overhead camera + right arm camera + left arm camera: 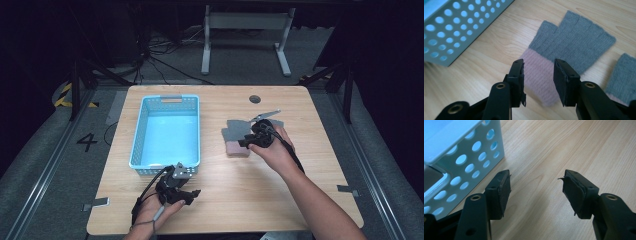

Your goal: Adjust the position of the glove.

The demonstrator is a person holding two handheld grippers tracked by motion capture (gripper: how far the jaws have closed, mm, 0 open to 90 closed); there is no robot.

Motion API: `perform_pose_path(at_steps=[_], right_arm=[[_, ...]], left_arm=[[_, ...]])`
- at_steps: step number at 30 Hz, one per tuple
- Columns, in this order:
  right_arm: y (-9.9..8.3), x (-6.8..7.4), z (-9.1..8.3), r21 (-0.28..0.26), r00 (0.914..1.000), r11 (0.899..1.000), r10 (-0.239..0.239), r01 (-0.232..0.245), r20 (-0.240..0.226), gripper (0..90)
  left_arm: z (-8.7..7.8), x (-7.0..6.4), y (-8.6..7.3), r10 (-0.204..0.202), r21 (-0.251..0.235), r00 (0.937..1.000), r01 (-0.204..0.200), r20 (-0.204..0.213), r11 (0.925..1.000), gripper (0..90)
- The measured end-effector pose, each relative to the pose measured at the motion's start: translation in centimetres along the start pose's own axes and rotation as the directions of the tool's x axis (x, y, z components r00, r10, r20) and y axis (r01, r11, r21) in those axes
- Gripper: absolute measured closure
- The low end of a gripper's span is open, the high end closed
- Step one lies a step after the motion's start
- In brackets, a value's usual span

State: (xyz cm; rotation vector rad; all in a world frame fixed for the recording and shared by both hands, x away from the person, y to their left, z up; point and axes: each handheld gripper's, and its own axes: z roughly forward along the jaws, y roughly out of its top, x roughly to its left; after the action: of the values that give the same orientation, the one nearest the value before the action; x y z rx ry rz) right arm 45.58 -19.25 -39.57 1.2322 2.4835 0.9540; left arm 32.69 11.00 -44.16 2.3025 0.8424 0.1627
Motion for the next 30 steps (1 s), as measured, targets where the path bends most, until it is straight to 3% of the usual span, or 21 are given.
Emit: perform_pose_path(at_steps=[13,20,26,30], right_arm=[[1.8,-1.7,4.6,0.042,0.9974,0.998,0.035,-0.038,0.064,61.0],[1.9,-2.1,6.2,0.070,0.9943,0.995,0.062,-0.068,0.087,60.0],[1.9,-1.6,7.1,0.096,0.9917,0.995,0.004,-0.016,0.128,63.6],[1.9,-1.5,7.2,0.103,0.9902,0.995,-0.022,0.008,0.138,72.7]], left_arm=[[0.3,0.4,-0.2,-0.011,-0.002,0.9999,0.011,-0.005,0.9999,39.0],[0.5,0.4,-0.2,-0.002,0.012,1.0000,0.002,-0.005,0.9999,38.7],[0.5,0.5,-0.3,-0.008,0.005,1.0000,0.008,-0.005,1.0000,38.5],[0.6,0.5,-0.2,-0.003,0.009,1.0000,0.003,-0.005,1.0000,38.5]])
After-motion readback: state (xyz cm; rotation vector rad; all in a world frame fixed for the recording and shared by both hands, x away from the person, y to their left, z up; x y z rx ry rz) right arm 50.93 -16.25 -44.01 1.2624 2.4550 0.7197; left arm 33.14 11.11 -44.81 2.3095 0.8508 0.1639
